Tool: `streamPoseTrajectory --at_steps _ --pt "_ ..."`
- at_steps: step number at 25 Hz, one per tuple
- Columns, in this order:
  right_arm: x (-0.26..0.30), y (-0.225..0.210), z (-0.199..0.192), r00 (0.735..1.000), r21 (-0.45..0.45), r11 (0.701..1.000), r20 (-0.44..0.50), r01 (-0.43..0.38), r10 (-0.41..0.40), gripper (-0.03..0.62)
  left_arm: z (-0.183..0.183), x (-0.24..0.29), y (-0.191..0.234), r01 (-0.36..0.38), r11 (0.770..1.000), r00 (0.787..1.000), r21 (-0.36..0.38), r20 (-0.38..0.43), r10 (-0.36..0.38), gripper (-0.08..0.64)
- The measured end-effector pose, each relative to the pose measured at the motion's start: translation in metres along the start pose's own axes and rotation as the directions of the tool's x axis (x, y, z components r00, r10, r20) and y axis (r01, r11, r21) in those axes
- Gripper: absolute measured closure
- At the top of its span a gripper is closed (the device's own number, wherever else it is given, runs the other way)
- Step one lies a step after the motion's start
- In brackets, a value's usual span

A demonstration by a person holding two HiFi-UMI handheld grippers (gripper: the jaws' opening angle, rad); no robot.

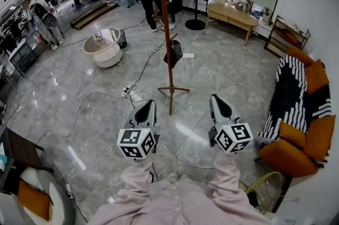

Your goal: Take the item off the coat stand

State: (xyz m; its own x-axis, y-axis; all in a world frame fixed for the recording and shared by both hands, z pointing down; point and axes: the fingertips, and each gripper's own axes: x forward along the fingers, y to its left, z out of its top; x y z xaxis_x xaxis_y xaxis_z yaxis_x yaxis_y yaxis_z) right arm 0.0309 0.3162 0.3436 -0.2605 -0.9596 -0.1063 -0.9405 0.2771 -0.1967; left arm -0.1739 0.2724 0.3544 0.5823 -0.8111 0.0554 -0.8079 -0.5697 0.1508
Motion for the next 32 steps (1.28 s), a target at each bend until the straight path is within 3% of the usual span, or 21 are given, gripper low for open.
streamPoseTrajectory --at_steps 10,17,25,32 --pt "-0.012 -0.006 -0.011 0.999 0.022 0.999 0.003 0.042 -0.042 0.589 -0.015 -0.012 -0.01 -0.009 1.0 1.0 -0.005 -0.03 0.009 0.558" --pt "0.006 -0.001 -0.014 1.0 0.062 0.998 0.002 -0.006 0.006 0.589 -0.016 -0.004 0.003 -0.016 1.0 0.999 -0.022 -0.034 0.015 0.558" --pt "0.076 0.002 -0.027 0.996 0.079 0.995 -0.045 -0.067 0.071 0.568 -0.01 0.045 0.057 -0.012 0.998 1.0 -0.059 -0.026 0.011 0.558" --pt "0.148 -0.009 -0.042 0.996 0.073 0.996 -0.067 -0.048 0.053 0.55 -0.004 0.103 0.101 0.017 0.998 0.999 -0.068 -0.03 -0.019 0.558"
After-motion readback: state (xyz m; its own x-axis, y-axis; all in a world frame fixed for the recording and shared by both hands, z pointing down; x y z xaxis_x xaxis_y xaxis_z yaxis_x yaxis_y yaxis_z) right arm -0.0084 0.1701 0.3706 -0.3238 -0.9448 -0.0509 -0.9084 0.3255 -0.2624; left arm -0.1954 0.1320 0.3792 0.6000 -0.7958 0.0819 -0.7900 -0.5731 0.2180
